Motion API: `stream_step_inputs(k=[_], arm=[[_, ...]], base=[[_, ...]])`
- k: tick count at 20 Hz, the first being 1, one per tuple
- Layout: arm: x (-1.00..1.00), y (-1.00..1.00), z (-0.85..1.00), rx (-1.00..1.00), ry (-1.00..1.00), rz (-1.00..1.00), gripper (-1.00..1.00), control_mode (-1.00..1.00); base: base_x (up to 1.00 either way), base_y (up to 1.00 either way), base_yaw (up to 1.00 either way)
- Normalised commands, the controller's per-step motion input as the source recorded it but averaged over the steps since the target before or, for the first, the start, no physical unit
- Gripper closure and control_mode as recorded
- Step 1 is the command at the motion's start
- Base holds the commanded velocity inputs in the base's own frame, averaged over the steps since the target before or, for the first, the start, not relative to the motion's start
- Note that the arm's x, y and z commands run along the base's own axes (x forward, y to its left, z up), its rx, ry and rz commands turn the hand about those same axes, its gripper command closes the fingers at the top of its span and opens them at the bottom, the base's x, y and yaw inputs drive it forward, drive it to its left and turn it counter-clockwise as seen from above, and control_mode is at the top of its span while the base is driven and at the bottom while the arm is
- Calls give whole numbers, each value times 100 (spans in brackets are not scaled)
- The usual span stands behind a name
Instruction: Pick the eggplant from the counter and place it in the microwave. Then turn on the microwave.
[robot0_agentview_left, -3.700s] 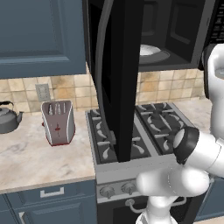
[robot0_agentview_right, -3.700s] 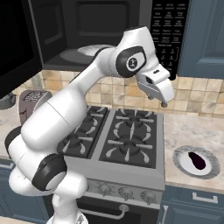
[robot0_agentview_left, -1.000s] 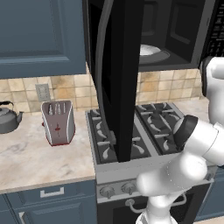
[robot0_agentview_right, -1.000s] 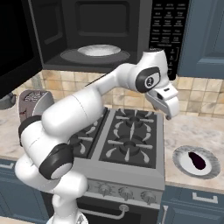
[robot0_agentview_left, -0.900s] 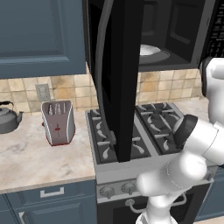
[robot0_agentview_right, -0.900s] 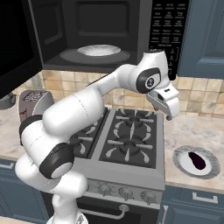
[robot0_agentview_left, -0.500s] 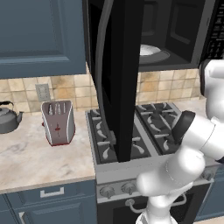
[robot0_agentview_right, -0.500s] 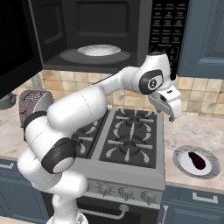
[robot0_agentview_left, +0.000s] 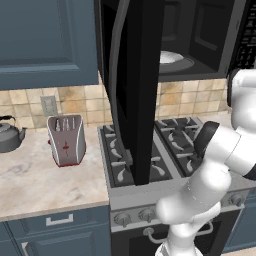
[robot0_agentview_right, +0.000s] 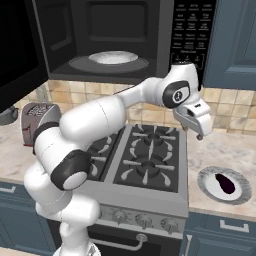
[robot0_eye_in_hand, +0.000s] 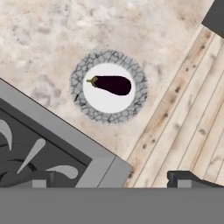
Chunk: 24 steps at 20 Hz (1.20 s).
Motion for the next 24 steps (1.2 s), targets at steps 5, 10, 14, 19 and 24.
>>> stream_step_inputs(k=[5, 10, 14, 19, 24], arm=[[5, -16, -13, 0, 4, 1, -100, -100], [11, -14, -17, -1, 5, 4, -100, -100], [11, -14, -17, 0, 2, 4, -100, -100], [7, -15, -15, 0, 0, 4, -100, -100], [6, -16, -12, 0, 0, 4, -100, -100]], base=[[0, 0, 0], [0, 0, 0], [0, 0, 0], [0, 0, 0], [0, 0, 0]])
